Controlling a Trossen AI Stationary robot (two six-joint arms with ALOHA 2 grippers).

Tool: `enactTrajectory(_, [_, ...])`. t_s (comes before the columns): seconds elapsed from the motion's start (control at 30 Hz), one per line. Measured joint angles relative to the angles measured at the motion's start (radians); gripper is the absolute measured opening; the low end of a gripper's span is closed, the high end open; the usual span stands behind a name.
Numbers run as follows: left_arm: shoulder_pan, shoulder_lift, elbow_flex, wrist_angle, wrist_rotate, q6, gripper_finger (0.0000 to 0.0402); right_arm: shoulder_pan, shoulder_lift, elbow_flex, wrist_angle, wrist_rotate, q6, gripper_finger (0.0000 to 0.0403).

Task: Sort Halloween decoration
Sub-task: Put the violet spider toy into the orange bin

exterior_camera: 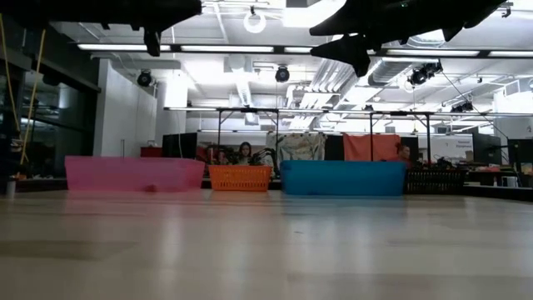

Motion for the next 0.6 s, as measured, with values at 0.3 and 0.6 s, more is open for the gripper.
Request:
enactTrajectory(0.3, [0.000, 0.000, 0.000, -0.001, 0.012, 0.019, 0.0000, 0.000, 0.000, 0.000, 0.000, 0.000, -0.003, 0.0203])
enactTrajectory(0.6, [0.000, 0.000, 0.000, -0.001, 0.012, 0.019, 0.0000, 0.000, 0.000, 0.000, 0.000, 0.000, -0.003, 0.0203])
